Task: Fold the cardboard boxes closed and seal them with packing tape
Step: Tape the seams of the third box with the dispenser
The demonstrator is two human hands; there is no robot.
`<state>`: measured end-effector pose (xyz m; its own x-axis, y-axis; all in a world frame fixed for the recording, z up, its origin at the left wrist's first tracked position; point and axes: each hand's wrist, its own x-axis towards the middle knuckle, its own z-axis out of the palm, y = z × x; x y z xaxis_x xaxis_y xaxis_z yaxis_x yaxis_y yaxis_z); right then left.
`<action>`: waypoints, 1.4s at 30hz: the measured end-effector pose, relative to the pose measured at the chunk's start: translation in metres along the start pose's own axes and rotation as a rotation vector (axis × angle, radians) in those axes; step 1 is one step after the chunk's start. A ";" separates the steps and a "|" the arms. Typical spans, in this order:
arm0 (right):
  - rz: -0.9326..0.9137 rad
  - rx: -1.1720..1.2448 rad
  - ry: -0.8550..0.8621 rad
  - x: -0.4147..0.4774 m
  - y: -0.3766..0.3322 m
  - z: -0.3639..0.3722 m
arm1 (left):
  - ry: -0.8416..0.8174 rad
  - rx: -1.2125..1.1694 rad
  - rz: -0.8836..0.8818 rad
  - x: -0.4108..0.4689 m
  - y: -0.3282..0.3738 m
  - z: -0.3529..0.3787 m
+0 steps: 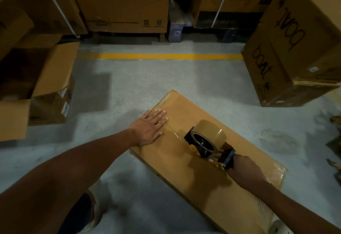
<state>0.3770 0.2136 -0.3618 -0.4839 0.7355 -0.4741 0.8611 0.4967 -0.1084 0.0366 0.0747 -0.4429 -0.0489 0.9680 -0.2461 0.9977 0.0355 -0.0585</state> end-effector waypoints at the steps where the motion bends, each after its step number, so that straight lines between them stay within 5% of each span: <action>1: -0.004 0.000 0.001 -0.003 0.004 0.000 | 0.012 0.001 -0.022 -0.001 0.006 0.000; 7: -0.060 0.026 0.001 -0.003 0.003 -0.003 | 0.029 -0.086 0.171 0.007 0.056 -0.004; 31: 0.081 -0.001 -0.006 -0.044 0.068 0.010 | -0.047 -0.100 0.026 0.010 0.107 -0.004; 37: 0.094 -0.017 0.023 -0.047 0.063 0.012 | -0.103 -0.082 0.376 0.010 0.119 -0.005; 42: 0.088 -0.046 0.045 -0.049 0.061 0.010 | -0.048 -0.091 0.064 0.000 0.151 -0.005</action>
<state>0.4546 0.2030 -0.3538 -0.4145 0.7966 -0.4401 0.8930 0.4492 -0.0278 0.1872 0.0810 -0.4464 0.0146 0.9560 -0.2929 0.9990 -0.0012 0.0458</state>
